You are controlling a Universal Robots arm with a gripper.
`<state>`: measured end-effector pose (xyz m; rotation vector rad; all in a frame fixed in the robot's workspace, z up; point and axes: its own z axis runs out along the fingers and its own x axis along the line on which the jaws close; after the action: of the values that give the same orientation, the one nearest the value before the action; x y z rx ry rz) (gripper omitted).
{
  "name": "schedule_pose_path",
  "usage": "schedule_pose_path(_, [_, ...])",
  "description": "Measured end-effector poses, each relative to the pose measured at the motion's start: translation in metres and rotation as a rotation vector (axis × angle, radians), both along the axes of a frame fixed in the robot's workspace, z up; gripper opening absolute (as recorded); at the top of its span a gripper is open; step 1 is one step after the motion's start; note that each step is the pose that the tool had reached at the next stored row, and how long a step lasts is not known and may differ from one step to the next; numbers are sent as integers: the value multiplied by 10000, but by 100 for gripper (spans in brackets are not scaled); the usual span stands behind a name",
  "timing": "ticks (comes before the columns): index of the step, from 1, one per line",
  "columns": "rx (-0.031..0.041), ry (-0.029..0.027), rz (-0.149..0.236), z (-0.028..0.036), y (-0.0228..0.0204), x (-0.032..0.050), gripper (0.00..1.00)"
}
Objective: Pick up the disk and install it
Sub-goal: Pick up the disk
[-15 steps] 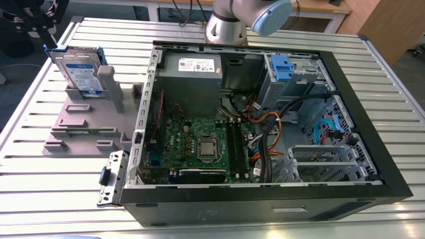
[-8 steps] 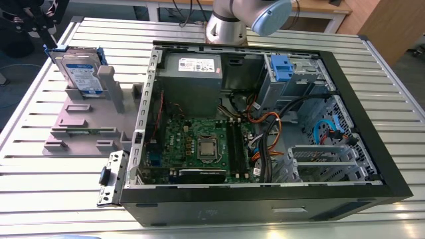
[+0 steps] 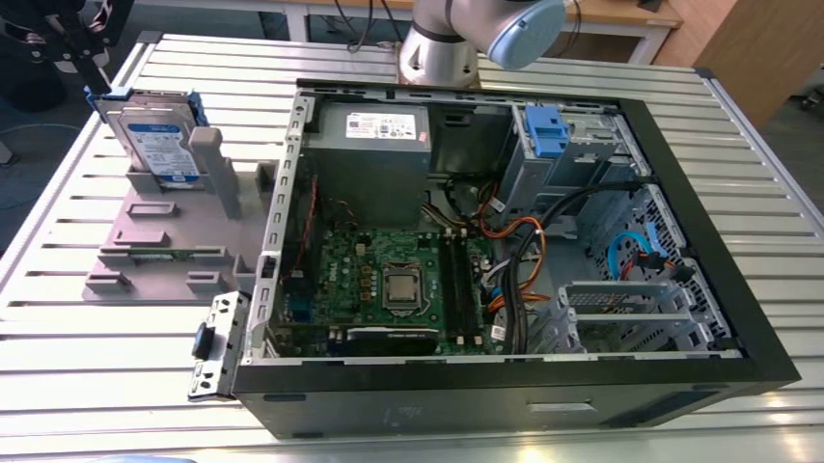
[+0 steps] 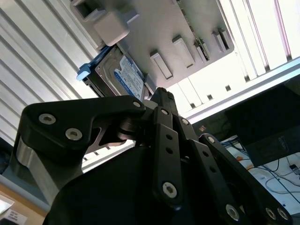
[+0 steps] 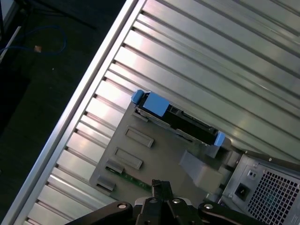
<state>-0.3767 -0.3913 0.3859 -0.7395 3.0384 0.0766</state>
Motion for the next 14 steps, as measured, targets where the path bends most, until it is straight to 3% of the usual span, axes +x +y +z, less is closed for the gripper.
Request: schedule_pose_path(14, [0,0,201,0,0,0,11])
